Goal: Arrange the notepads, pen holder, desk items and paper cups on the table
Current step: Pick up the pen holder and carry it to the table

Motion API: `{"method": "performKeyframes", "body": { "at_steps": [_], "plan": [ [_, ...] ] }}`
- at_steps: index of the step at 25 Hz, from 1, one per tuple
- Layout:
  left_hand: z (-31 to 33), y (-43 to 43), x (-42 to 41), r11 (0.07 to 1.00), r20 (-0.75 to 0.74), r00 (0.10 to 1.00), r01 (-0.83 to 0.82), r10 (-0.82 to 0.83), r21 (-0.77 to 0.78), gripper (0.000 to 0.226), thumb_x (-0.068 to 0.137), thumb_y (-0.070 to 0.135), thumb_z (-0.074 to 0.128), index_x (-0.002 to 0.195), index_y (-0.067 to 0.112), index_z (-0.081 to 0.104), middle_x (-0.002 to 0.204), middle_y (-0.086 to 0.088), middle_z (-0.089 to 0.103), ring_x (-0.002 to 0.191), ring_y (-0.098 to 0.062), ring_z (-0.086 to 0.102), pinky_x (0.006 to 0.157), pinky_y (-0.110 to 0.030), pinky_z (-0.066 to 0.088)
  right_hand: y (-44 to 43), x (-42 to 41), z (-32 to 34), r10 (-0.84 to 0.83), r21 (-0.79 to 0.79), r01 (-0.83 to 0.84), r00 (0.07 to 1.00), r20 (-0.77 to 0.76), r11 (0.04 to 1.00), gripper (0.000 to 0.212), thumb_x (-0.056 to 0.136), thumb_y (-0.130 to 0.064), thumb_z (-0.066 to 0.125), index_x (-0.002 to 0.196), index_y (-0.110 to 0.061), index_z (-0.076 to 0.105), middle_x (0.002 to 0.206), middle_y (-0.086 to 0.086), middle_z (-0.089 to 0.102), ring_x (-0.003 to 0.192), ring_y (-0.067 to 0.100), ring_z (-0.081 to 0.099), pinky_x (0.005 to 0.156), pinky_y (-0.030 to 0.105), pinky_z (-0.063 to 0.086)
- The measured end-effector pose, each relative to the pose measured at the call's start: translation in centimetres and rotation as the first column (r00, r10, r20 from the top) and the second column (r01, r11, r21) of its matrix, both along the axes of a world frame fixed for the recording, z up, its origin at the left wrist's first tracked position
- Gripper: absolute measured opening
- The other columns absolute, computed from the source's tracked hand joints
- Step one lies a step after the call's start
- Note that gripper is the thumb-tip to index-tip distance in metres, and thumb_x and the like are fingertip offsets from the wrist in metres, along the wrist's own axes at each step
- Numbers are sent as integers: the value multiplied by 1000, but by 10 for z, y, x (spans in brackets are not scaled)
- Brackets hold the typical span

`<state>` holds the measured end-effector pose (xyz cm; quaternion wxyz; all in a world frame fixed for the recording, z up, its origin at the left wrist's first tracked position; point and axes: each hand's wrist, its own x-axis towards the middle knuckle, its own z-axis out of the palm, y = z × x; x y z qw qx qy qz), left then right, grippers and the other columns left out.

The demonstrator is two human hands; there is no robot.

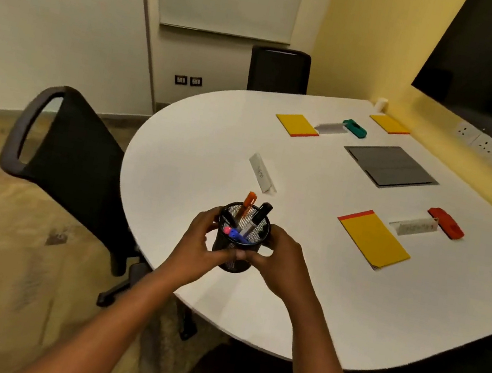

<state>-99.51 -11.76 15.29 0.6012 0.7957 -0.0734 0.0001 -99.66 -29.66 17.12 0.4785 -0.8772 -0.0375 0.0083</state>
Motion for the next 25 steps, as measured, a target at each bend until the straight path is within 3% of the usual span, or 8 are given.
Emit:
{"method": "performKeyframes", "body": {
  "at_steps": [3,7,12,16,19,22,25],
  "plan": [
    [6,38,-34,993,-6,996,-86,86,-74,75,55,49,85,109,67,37,130,15,48,113,2,52,88,-23,51,37,-24,19,90,-2,-90,996,3,996,44,65,-33,84,97,-42,55,83,-32,59,83,-23,54,68,4,41],
    [15,101,-72,967,2,983,-179,182,-182,75,53,50,83,118,55,45,131,5,53,118,-12,55,92,-41,54,103,-45,36,179,12,-179,984,-15,984,41,64,-31,85,92,-42,57,86,-30,61,84,-19,57,69,6,39],
    [22,205,-120,953,28,974,-212,224,-218,74,54,51,83,119,57,47,116,21,62,109,-1,60,85,-27,56,213,-77,47,247,3,-247,969,2,969,44,63,-31,85,98,-39,59,89,-25,62,86,-15,57,68,7,40],
    [32,320,-155,965,53,974,-207,218,-160,75,65,35,83,130,39,45,123,14,61,113,-2,58,85,-20,54,326,-114,50,278,34,-279,960,22,960,40,66,-28,85,97,-35,61,84,-27,63,80,-20,58,62,1,42],
    [39,379,-175,954,55,964,-247,260,-172,73,65,36,83,126,48,45,121,21,59,114,-1,55,76,-14,52,392,-131,54,293,44,-295,955,47,955,42,69,-26,83,106,-27,64,93,-19,68,88,-8,63,74,11,48],
    [44,438,-182,935,25,958,-274,287,-226,79,52,50,83,124,48,48,118,22,60,109,4,57,68,-8,50,455,-136,53,298,60,-302,952,63,951,43,72,-24,80,110,-28,62,98,-16,67,94,-2,63,86,24,53],
    [42,490,-169,923,26,951,-293,308,-248,74,53,47,83,119,51,50,113,27,62,106,10,57,67,-8,50,510,-118,50,322,49,-326,944,75,944,44,72,-25,80,112,-28,62,106,-12,68,98,1,62,89,29,52]
  ]
}}
